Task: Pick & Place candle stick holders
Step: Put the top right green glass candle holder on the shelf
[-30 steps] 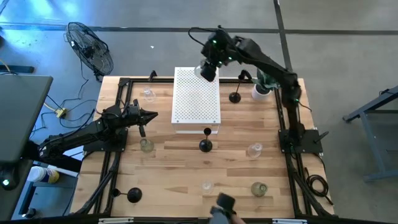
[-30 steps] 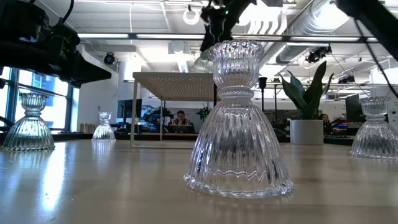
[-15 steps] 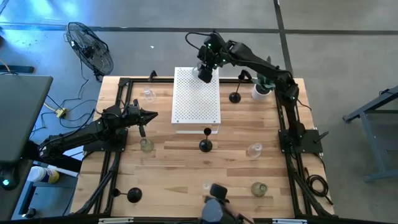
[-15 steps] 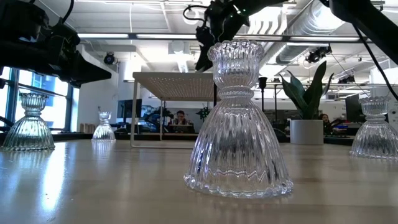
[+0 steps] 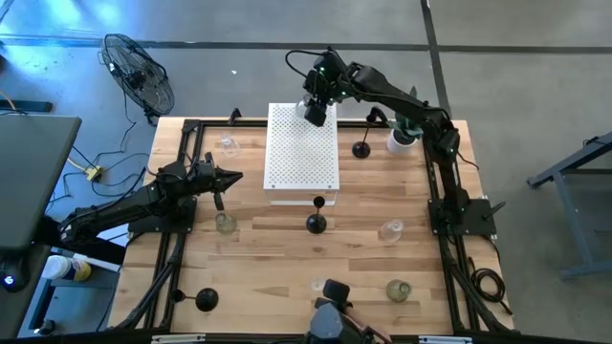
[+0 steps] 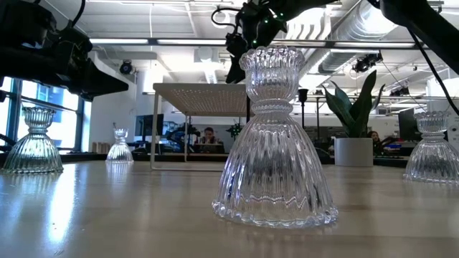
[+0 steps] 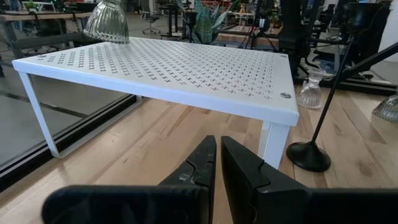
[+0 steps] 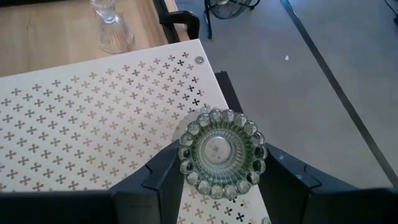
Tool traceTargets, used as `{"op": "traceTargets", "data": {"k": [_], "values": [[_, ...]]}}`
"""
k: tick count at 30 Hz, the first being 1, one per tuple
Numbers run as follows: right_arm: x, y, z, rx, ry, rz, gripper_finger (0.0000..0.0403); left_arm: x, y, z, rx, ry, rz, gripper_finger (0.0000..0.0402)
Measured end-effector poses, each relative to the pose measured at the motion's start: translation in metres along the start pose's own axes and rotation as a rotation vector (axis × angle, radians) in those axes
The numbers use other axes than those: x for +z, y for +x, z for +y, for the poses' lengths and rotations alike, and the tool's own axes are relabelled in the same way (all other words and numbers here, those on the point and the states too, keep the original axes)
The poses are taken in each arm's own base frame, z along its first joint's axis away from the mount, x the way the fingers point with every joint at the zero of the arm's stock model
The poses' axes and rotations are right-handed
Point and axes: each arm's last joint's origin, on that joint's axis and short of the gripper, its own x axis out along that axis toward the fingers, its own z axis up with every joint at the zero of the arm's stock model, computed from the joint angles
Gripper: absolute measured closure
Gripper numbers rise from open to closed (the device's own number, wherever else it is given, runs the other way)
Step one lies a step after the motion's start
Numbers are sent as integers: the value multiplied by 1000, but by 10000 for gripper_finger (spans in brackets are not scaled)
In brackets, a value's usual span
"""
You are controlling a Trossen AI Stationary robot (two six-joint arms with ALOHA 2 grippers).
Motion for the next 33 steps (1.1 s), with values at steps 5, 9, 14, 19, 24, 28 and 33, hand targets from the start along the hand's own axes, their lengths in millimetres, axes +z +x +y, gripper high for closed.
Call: {"op": "traceTargets", "data": {"k": [5,9,14,19,24,28,33], "values": [[0,0,0,14,2,0,237,0,0,0,0,0,0,381],[-1,0,1,19,4,9,236,0,0,0,0,0,0,381],[-1,0,1,19,5,8,236,0,0,0,0,0,0,381],[-1,0,1,18,24,8,235,0,0,0,0,0,0,381],[-1,0,1,18,28,8,235,0,0,0,0,0,0,381],[-1,0,1,18,35,7,235,0,0,0,0,0,0,381],[-1,0,1,18,39,7,235,0,0,0,0,0,0,381]]}}
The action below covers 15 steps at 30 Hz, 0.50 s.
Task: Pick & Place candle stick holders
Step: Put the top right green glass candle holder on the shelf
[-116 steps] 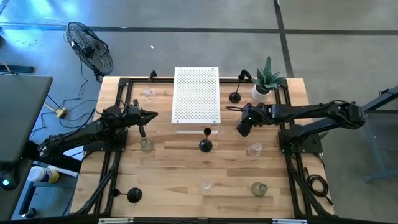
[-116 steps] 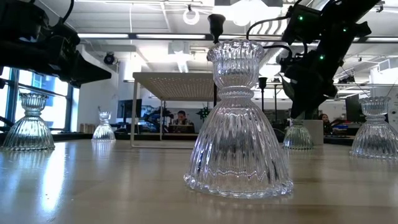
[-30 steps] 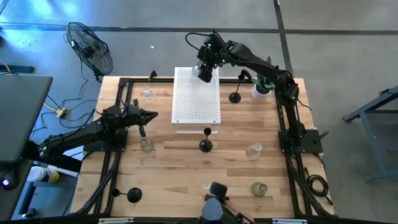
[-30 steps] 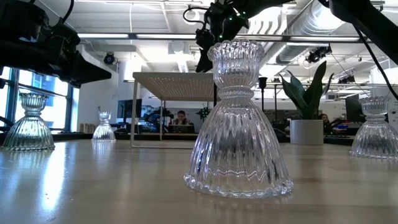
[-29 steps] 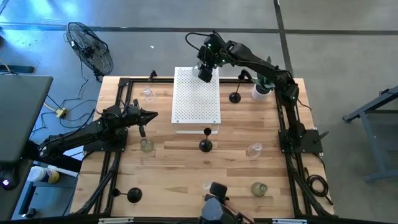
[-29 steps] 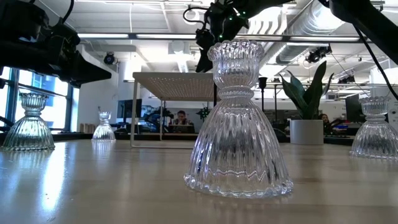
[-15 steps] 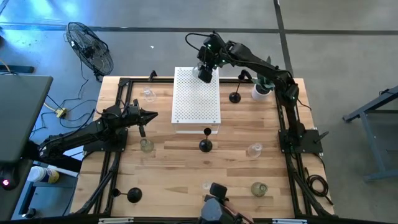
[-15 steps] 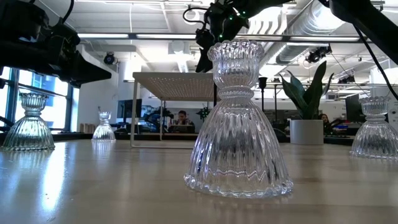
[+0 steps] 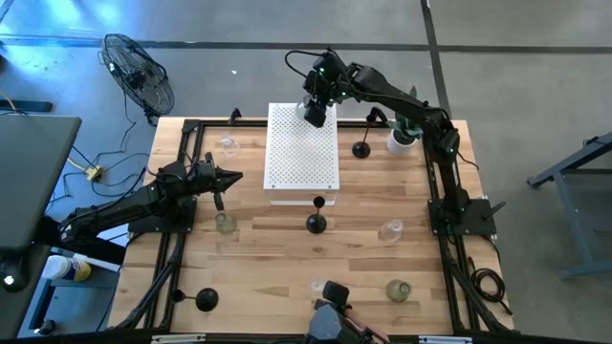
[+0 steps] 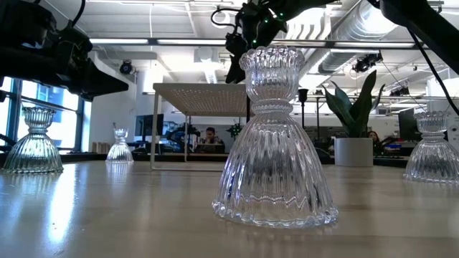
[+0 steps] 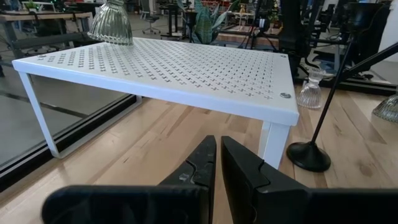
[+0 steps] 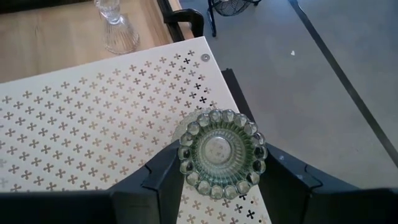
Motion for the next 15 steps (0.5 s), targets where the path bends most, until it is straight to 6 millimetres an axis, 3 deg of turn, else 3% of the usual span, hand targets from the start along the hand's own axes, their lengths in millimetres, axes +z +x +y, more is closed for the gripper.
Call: {"op": "traceTargets", "data": {"k": [15], "values": [[0,0,0,0,16,0,235,0,0,0,0,0,0,381]]}}
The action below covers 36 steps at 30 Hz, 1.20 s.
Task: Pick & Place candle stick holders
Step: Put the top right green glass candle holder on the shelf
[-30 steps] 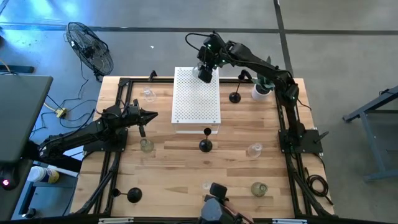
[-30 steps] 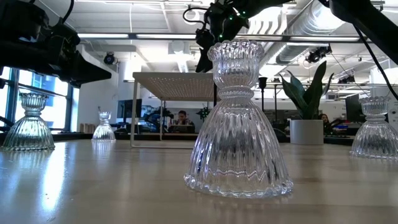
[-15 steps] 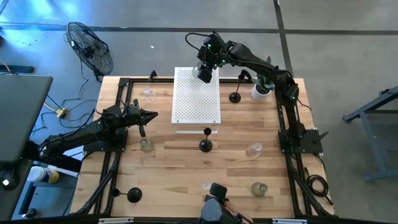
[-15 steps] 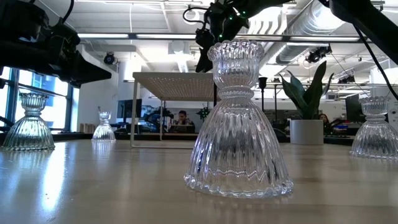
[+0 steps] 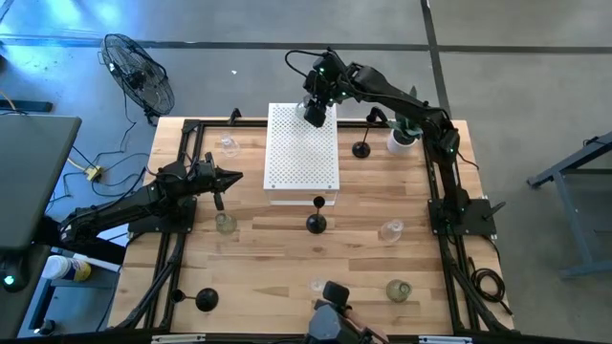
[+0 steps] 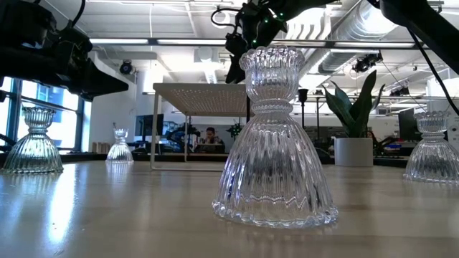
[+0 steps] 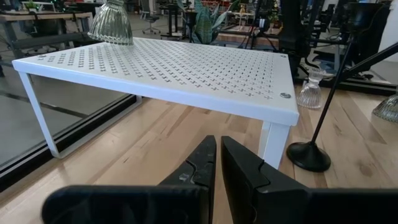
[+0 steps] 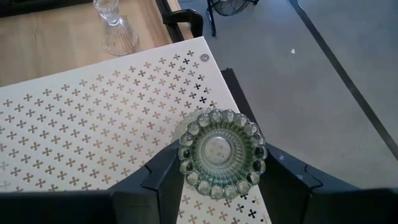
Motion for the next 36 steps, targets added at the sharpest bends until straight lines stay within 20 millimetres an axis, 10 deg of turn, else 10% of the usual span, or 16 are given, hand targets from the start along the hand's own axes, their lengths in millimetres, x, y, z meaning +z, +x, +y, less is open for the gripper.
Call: {"op": "traceTargets", "data": {"k": [20,26,31,36], "values": [[2,-2,0,-2,34,-22,181,0,0,0,0,0,0,381],[12,-39,1,-41,9,-87,191,0,0,0,0,0,0,381],[9,-77,7,-53,-3,-44,224,0,0,0,0,0,0,381],[-13,-73,16,-36,-11,73,314,0,0,0,0,0,0,381]]}}
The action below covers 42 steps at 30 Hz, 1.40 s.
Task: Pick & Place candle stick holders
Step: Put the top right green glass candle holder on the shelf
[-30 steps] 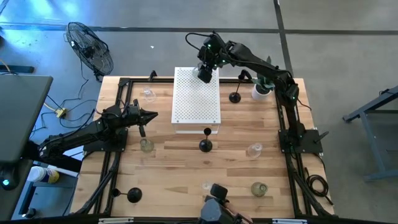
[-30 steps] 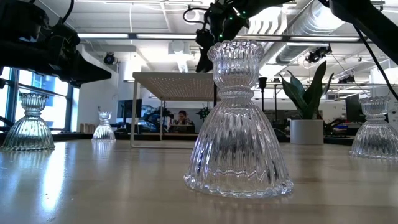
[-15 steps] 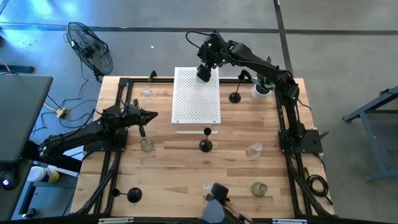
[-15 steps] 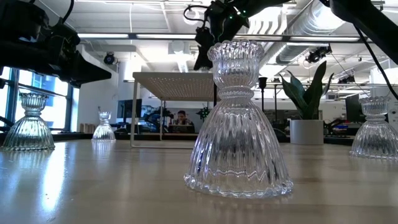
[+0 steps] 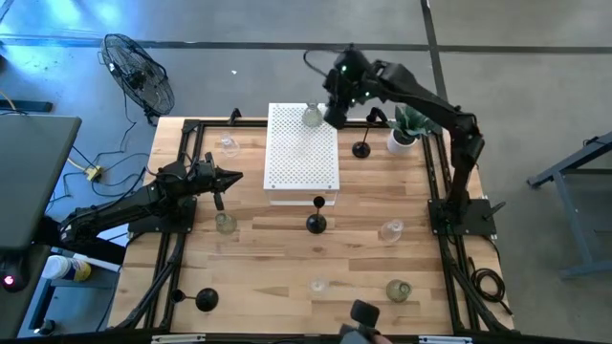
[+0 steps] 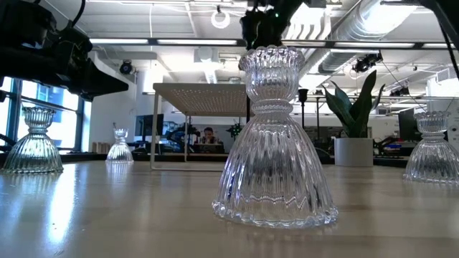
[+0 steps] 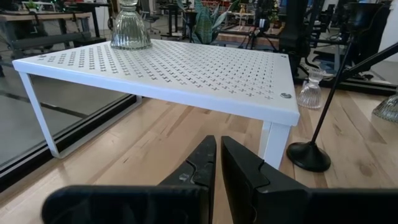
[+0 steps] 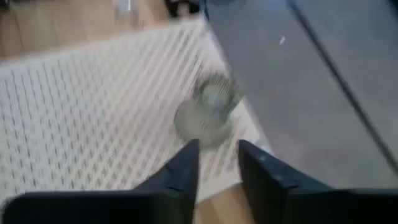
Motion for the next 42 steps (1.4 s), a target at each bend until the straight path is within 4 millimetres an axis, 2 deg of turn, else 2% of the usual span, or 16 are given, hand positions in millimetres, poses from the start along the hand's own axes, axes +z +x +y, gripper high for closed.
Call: {"op": "traceTargets", "data": {"k": [4,8,12,15,27,42], "values": [[-25,38,7,16,-3,58,391,0,0,0,0,0,0,381],[-43,68,11,30,-4,41,380,0,0,0,0,0,0,381],[-54,84,13,24,-2,14,386,0,0,0,0,0,0,381],[-54,89,13,15,-3,-30,400,0,0,0,0,0,0,381],[-45,91,11,-14,-3,-161,399,0,0,0,0,0,0,381],[-40,91,10,-23,15,-216,401,0,0,0,0,0,0,381]]}}
